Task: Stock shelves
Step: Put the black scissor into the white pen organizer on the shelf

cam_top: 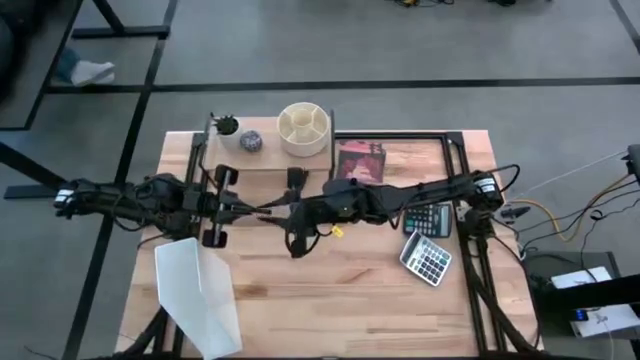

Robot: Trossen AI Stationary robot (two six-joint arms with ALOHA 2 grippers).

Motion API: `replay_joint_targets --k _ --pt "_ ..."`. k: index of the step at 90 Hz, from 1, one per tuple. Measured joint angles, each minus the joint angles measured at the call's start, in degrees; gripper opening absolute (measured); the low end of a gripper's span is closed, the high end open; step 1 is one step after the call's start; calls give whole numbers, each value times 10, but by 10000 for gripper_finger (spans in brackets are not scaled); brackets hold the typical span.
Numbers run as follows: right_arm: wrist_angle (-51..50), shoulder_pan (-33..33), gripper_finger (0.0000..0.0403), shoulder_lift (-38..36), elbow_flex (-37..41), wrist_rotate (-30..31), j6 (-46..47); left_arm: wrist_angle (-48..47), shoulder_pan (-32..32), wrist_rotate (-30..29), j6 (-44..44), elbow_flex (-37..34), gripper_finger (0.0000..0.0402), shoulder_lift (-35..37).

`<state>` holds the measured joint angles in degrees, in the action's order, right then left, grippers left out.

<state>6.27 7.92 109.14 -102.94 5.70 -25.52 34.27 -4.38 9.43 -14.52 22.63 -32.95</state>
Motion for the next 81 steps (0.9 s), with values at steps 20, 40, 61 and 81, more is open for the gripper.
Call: replay_joint_targets --k 20,40,61,81 --pt "42 -1 174 0 0 1 1 30 0 0 -3 0 8 -26" --pt "44 -5 156 1 0 1 34 92 0 1 -3 0 8 -87" --pt "43 -5 109 1 0 1 48 154 0 0 -11 0 9 -121" --pt "50 -10 71 8 1 1 64 190 0 -11 -9 11 9 -162"
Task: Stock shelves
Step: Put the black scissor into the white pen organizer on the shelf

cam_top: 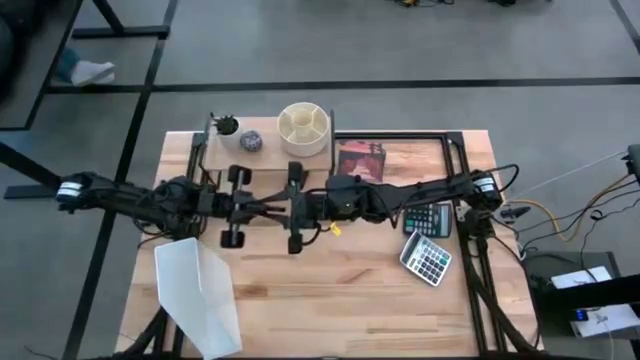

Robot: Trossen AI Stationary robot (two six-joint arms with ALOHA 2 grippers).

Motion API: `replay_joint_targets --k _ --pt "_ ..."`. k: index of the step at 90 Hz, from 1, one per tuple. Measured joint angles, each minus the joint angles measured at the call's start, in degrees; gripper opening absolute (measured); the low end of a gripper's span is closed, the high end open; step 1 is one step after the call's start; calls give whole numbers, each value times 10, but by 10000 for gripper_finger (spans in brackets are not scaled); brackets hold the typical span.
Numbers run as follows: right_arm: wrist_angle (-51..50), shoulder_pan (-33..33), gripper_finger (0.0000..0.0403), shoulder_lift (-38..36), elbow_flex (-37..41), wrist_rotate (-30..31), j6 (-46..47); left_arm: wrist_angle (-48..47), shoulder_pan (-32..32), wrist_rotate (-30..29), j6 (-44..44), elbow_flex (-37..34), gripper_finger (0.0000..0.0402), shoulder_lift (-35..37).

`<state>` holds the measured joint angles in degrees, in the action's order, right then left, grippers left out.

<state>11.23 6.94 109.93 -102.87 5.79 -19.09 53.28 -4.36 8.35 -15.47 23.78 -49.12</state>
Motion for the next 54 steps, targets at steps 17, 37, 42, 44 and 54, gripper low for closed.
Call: replay_joint_targets --k 17,37,42,44,54 --pt "3 1 39 5 0 0 -15 -11 0 1 5 9 9 -10" --pt "-6 0 19 4 0 3 -19 -47 0 -5 -7 9 13 11" --pt "-6 0 19 4 0 4 -16 -67 -1 -20 -8 9 20 21" --pt "-6 0 19 4 0 5 -14 -73 -1 -31 -8 9 24 24" --pt "-11 -6 19 3 1 10 -6 -116 0 -78 -16 9 60 46"
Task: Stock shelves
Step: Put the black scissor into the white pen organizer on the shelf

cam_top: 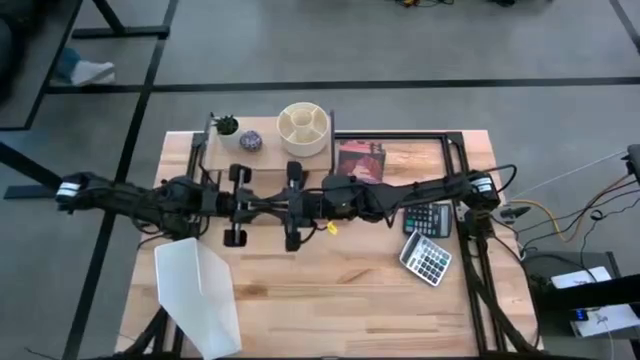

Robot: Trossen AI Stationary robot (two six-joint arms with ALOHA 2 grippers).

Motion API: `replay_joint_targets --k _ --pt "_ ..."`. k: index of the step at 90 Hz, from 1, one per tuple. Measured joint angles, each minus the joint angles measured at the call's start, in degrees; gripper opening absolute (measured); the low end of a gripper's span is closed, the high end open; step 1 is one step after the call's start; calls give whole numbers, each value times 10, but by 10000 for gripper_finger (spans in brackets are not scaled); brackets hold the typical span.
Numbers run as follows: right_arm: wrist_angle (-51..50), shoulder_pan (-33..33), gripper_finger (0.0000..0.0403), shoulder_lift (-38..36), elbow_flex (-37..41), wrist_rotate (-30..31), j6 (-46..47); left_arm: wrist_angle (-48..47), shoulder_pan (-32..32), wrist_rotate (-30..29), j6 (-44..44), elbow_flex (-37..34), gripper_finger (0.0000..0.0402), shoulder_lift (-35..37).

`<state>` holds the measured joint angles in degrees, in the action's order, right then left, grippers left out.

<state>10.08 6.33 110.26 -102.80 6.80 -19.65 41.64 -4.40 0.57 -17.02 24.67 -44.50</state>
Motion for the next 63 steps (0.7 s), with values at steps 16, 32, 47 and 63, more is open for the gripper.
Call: replay_joint_targets --k 16,32,47,63 --pt "-8 -13 19 0 0 -9 28 -68 0 -33 -23 0 132 30" --pt "-12 -36 18 -7 0 -11 60 -161 0 -121 -45 0 190 70" --pt "-7 -58 18 -19 0 -11 71 -245 0 -199 -40 0 224 91" --pt "-8 -111 18 -41 0 -5 73 -322 0 -214 10 0 237 78"
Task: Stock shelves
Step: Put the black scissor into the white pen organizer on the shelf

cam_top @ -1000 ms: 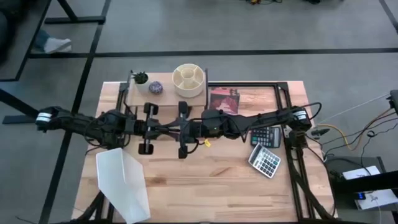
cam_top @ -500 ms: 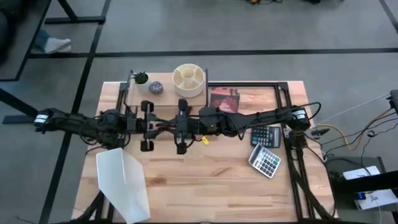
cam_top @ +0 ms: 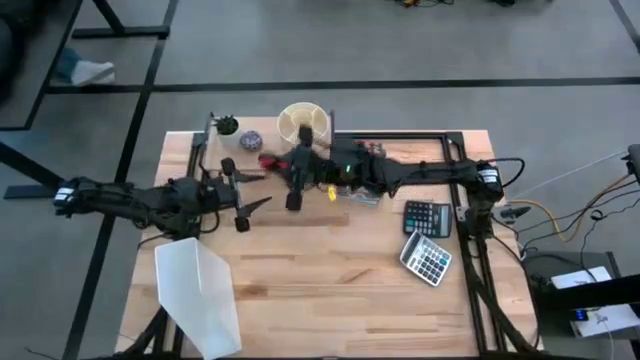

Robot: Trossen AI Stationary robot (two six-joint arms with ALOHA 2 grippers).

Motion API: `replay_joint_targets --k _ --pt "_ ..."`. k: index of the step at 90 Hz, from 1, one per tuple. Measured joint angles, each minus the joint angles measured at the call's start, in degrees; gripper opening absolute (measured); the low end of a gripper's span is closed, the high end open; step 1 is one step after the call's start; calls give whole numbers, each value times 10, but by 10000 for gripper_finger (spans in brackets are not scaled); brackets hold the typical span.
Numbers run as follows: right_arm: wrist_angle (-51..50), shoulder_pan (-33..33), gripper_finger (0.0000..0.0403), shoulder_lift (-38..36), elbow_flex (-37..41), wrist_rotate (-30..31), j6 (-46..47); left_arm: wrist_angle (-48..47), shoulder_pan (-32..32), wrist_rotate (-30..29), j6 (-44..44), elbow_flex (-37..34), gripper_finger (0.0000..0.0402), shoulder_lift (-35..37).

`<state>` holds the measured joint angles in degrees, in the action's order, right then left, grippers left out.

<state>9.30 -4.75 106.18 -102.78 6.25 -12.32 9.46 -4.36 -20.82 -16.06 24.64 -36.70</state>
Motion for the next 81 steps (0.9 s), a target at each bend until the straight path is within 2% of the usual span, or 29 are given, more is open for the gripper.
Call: replay_joint_targets --k 15,47,59,81 --pt "0 -65 18 -18 0 -1 19 -51 0 4 48 -1 229 -29" --pt "-45 -200 16 -11 1 13 85 -58 0 4 96 -19 201 -96" --pt "-43 -218 16 -11 20 8 114 -49 0 4 97 -19 190 -113" --pt "-40 -214 16 -11 47 6 124 -27 0 4 96 -19 168 -125"
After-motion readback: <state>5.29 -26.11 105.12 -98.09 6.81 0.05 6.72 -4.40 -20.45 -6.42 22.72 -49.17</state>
